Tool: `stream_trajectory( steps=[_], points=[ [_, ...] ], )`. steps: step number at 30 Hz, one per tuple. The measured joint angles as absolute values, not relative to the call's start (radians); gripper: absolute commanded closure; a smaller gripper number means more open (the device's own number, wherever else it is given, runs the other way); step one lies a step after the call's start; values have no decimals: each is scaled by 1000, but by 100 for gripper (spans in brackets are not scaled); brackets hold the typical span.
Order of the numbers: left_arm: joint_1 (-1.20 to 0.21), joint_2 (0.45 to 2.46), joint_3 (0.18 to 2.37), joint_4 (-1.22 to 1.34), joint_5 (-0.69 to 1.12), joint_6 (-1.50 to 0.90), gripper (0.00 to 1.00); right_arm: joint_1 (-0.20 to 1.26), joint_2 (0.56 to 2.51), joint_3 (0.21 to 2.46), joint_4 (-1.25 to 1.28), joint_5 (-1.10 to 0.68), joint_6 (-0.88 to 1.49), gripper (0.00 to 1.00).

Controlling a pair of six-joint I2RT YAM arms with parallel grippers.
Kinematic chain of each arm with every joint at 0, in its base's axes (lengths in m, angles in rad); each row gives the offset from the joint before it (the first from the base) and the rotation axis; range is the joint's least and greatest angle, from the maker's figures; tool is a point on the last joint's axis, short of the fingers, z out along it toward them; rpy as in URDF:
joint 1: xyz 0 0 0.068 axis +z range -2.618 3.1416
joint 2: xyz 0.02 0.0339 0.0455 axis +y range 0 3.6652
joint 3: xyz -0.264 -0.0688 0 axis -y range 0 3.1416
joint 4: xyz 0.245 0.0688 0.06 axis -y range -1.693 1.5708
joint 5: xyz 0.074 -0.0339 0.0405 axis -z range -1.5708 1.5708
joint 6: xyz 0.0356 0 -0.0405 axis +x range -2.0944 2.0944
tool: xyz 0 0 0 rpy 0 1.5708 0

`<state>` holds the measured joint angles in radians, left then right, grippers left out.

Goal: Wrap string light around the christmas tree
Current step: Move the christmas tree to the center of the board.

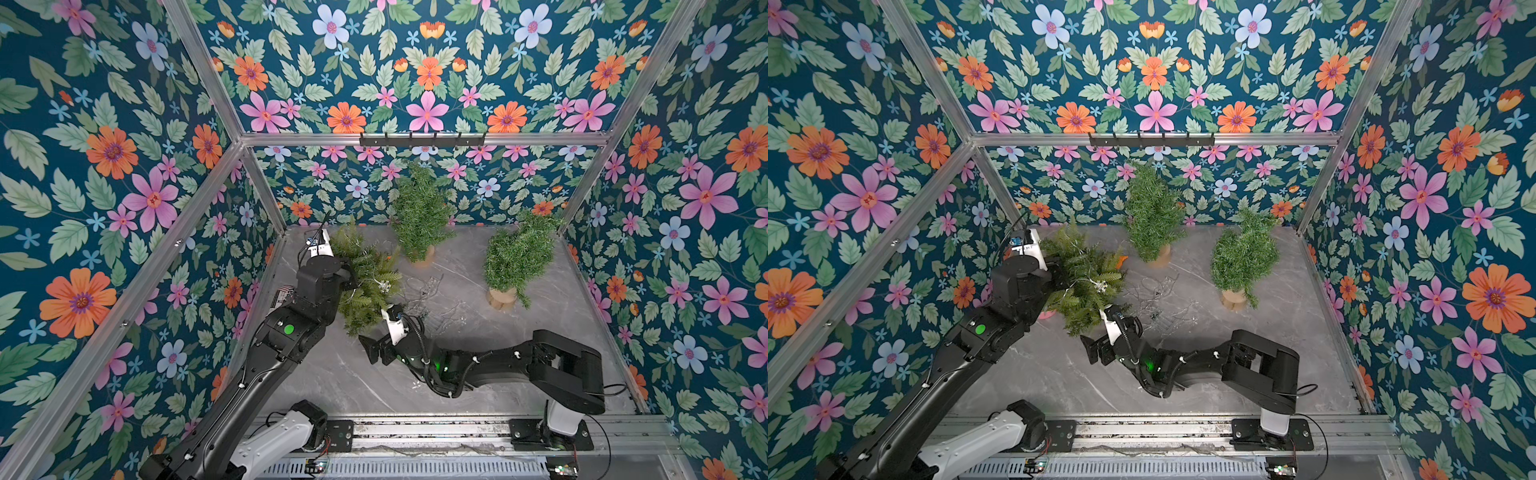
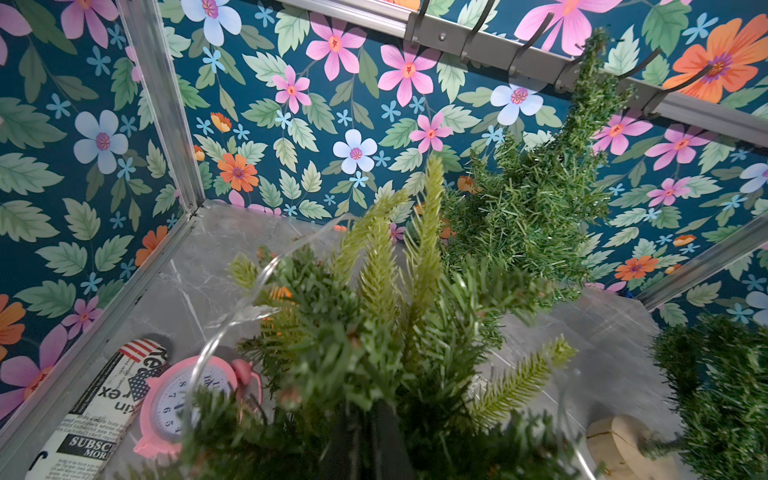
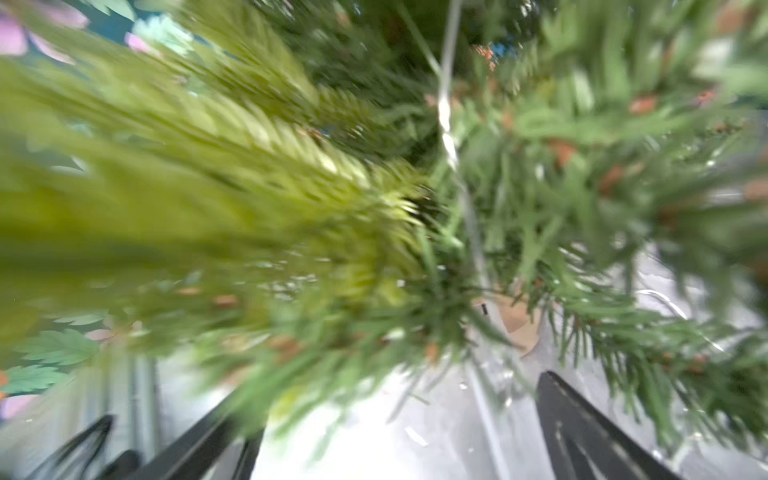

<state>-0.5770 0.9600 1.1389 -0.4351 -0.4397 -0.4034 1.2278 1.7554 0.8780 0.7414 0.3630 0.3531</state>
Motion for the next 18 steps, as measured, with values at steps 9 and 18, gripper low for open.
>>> stream_trajectory(
  steps=[9,18],
  points=[
    [-567,989,1165,-454,-469,-376,100,1235,1558,818,590,385,337,0],
    [-470,1058,1229,-472,-452,-336,100,1236,1318,741,399,377,335,2]
  ],
)
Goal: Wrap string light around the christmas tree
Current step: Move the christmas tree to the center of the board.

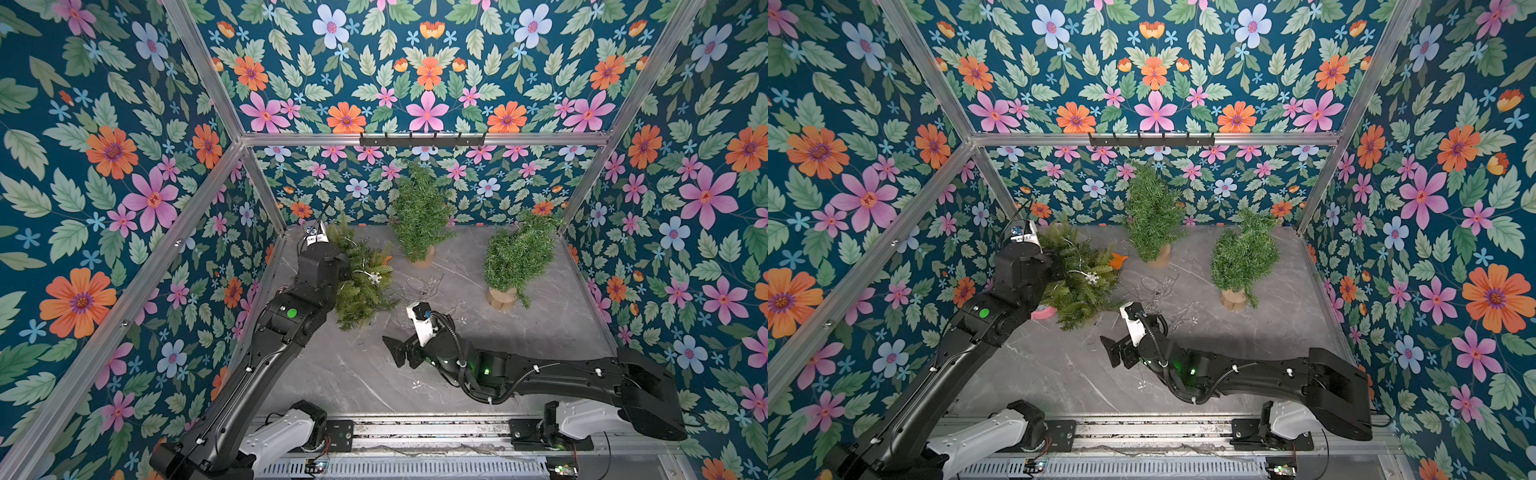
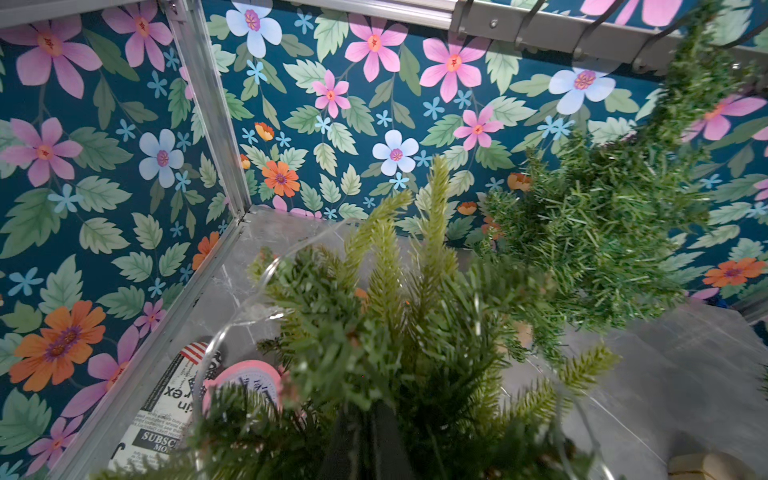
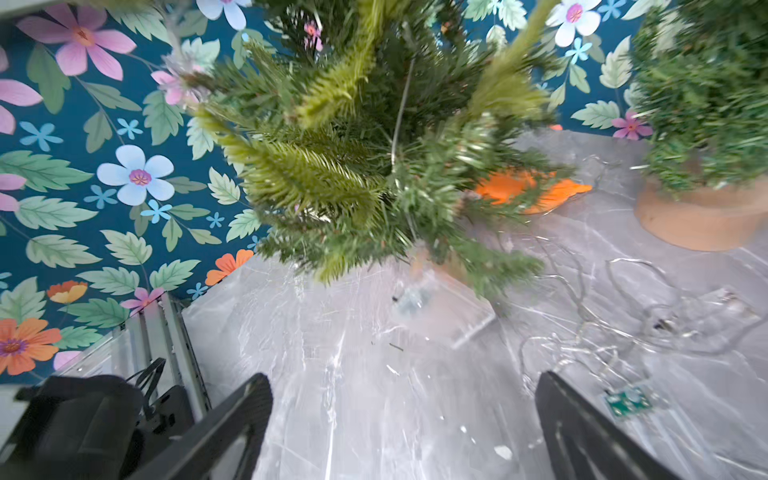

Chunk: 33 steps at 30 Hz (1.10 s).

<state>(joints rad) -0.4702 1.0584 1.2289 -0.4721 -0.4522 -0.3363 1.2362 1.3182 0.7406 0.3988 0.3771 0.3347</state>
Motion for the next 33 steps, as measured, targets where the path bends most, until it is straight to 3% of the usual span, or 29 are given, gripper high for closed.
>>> stream_trajectory(
  steps=[11,33],
  points=[
    [-299,1132,1260,-414,-348,-328,100,1236,1026,635,204,457,347,3],
    [-174,1285,1314,-263,-337,-273,100,1233,764,506,-73,667,392,4]
  ],
)
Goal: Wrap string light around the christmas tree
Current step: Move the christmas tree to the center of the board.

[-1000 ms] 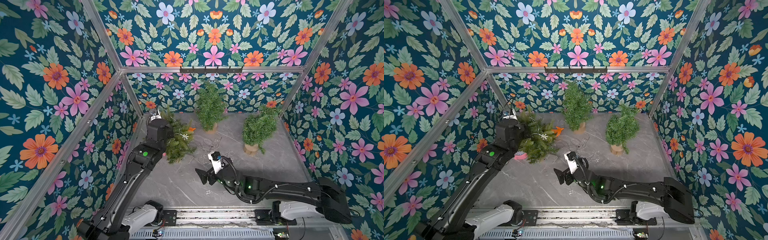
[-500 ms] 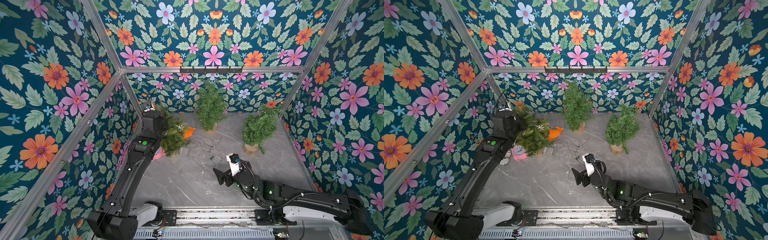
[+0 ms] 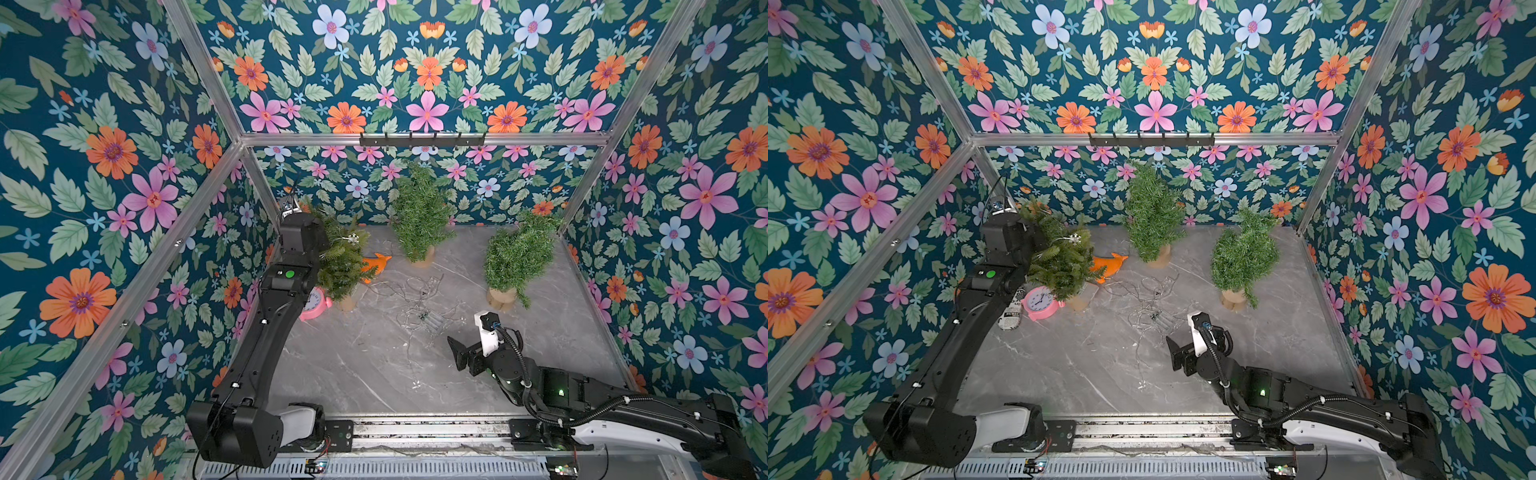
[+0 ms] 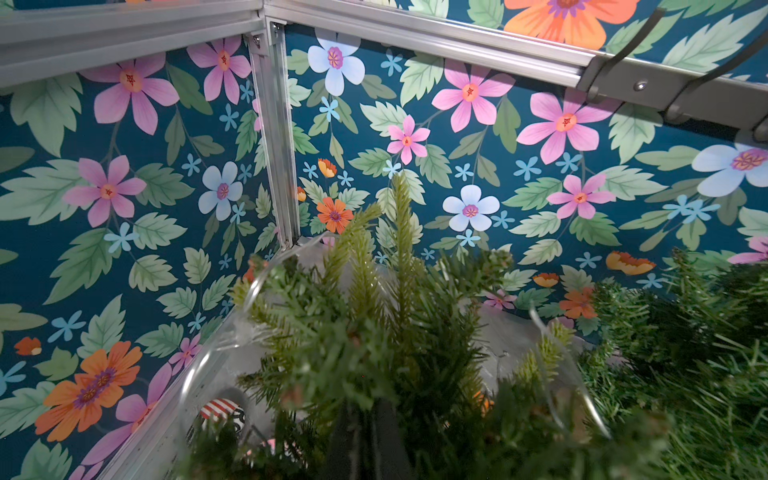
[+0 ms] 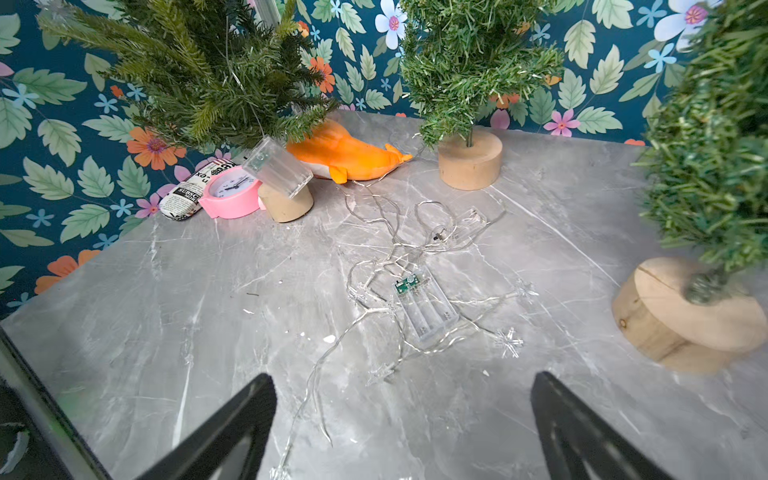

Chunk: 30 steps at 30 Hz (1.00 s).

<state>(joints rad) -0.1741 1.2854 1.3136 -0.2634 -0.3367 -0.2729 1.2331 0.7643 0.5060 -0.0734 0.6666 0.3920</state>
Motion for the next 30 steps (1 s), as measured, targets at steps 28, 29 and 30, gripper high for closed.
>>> stream_trajectory(
  steps=[28,29,30],
  points=[
    [-136,1421,1402,-177,-289,-208,100,1214,754,487,-110,684,458,4],
    [-135,1420,1395,-165,-289,-207,100,1213,754,487,-110,684,461,4],
    [-133,1418,1387,-154,-288,-207,100,1212,754,485,-110,684,461,4]
  ],
)
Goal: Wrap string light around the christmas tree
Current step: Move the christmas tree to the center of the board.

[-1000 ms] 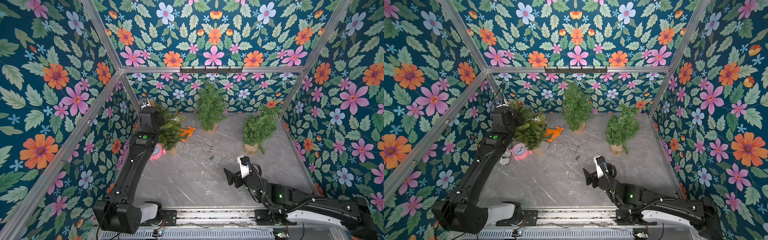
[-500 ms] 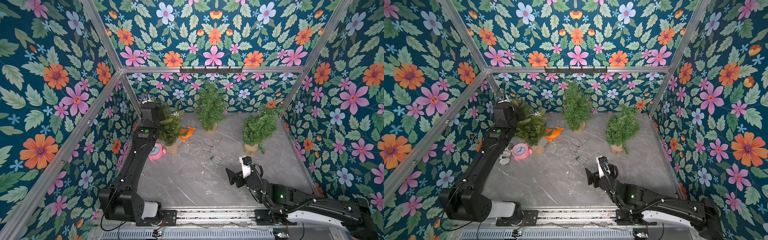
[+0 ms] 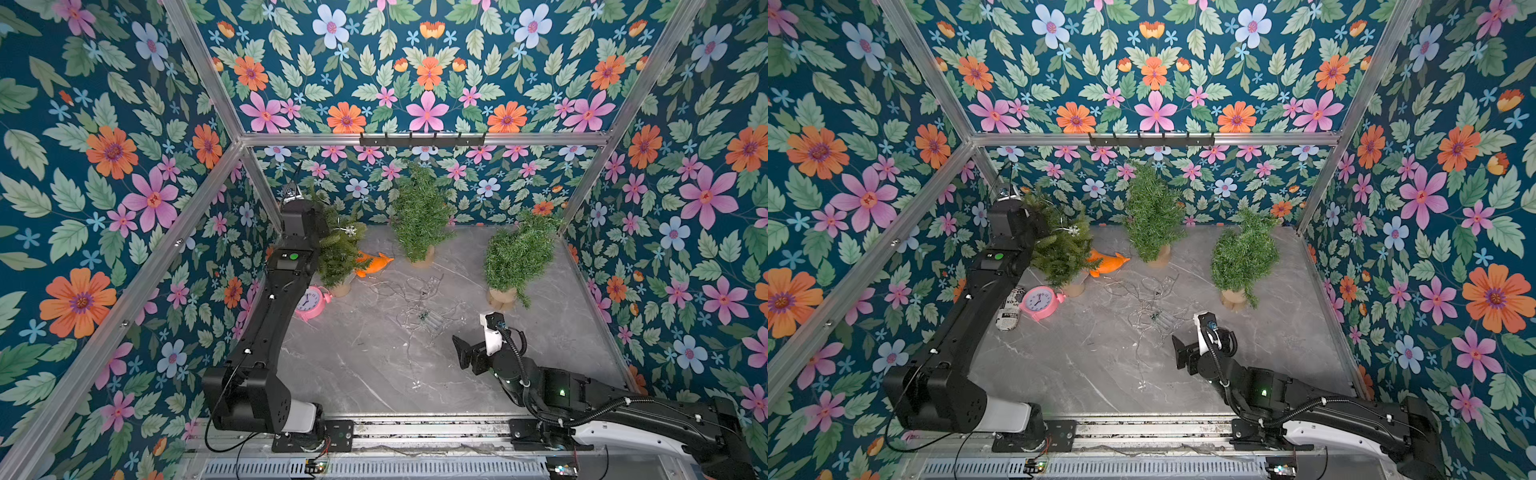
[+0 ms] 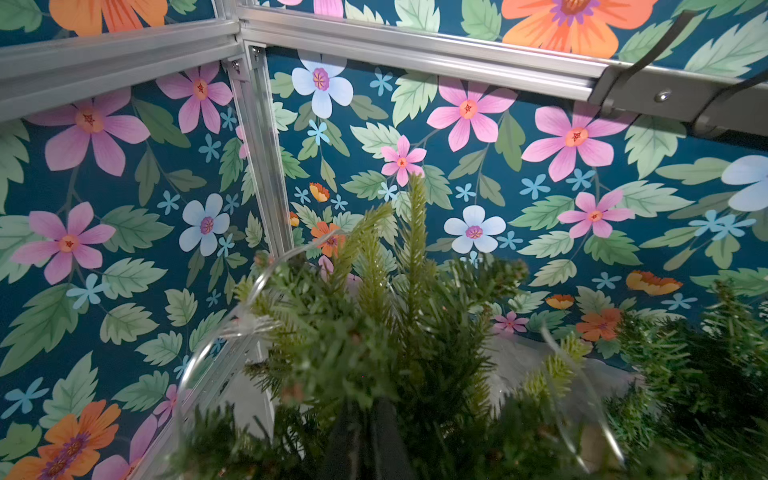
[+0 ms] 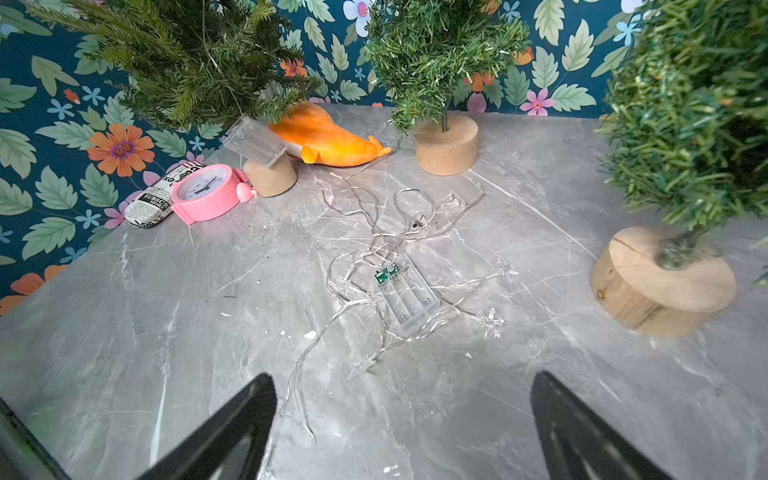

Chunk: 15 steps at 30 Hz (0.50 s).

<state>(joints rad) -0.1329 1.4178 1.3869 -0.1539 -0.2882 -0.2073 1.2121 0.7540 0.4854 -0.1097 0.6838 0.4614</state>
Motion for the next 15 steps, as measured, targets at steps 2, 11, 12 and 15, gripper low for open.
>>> stream_trajectory(
  steps=[2,11,12,15],
  points=[
    [-130,1413,1373,-134,-286,-207,100,1212,755,483,-109,683,463,4],
    [-124,1367,1307,-87,-257,-207,100,1209,756,480,-110,683,469,4],
    [-124,1362,1300,-83,-256,-207,99,1209,755,480,-110,683,469,3],
    [-124,1349,1287,-78,-242,-207,85,1209,754,480,-110,683,469,3]
  ],
)
